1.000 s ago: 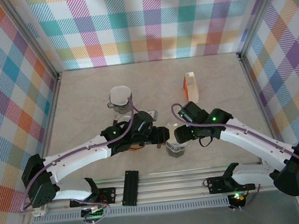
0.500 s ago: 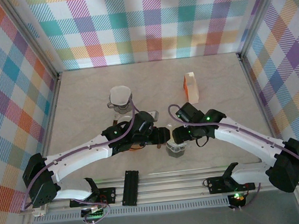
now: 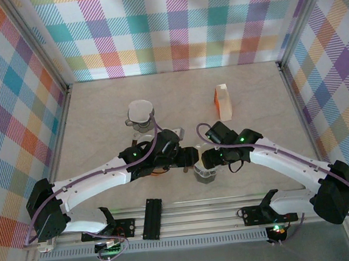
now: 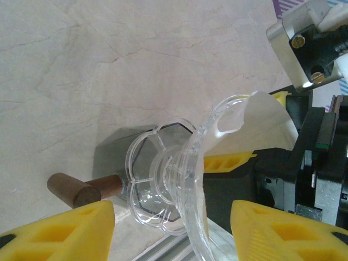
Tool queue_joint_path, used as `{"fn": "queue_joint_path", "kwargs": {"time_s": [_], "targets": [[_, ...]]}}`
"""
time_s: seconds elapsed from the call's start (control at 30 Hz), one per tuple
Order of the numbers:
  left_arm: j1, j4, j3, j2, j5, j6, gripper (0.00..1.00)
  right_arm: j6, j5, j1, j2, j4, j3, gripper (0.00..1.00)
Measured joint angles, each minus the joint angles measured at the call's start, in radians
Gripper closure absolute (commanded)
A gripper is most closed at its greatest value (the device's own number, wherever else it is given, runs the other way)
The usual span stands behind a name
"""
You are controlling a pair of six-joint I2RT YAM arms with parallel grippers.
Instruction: Place the coffee filter in the dripper
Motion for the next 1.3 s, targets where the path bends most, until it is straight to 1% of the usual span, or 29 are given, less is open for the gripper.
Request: {"fn": "queue_joint_path", "kwargs": {"time_s": [0.1, 0.17, 0.23, 0.47, 0.63, 0.9, 1.03, 1.17, 1.3], "targets": [[0.0, 0.006, 0.0, 0.002, -0.002, 0.0, 0.44, 0.0, 0.0, 0.0, 0.0, 0.001, -0.001, 0.22], [0.0, 0.012, 0.006, 0.01, -0.002, 0.004, 0.53, 0.0, 0.0, 0.0, 0.0, 0.002, -0.001, 0.22], [0.0, 0.014, 0.016, 0.023, -0.006, 0.006, 0.56, 0.0, 0.0, 0.0, 0.0, 0.002, -0.001, 0.22], [0.0, -0.012, 0.035, 0.036, -0.028, 0.007, 0.62, 0.003, 0.0, 0.0, 0.0, 0.002, -0.001, 0.21], [0.0, -0.038, 0.04, 0.041, -0.028, 0.007, 0.63, 0.003, 0.0, 0.0, -0.008, -0.005, 0.007, 0.2], [0.0, -0.059, 0.04, 0.044, -0.029, 0.007, 0.62, 0.003, 0.001, 0.0, -0.049, -0.024, 0.091, 0.19], [0.0, -0.059, 0.041, 0.044, -0.028, 0.007, 0.61, 0.003, 0.001, 0.0, -0.034, -0.018, 0.081, 0.19], [0.0, -0.059, 0.041, 0.045, -0.028, 0.007, 0.6, 0.003, 0.001, 0.0, -0.006, -0.002, 0.034, 0.19], [0.0, -0.059, 0.042, 0.046, -0.028, 0.007, 0.56, 0.005, 0.001, 0.0, 0.013, 0.006, 0.004, 0.19]]}}
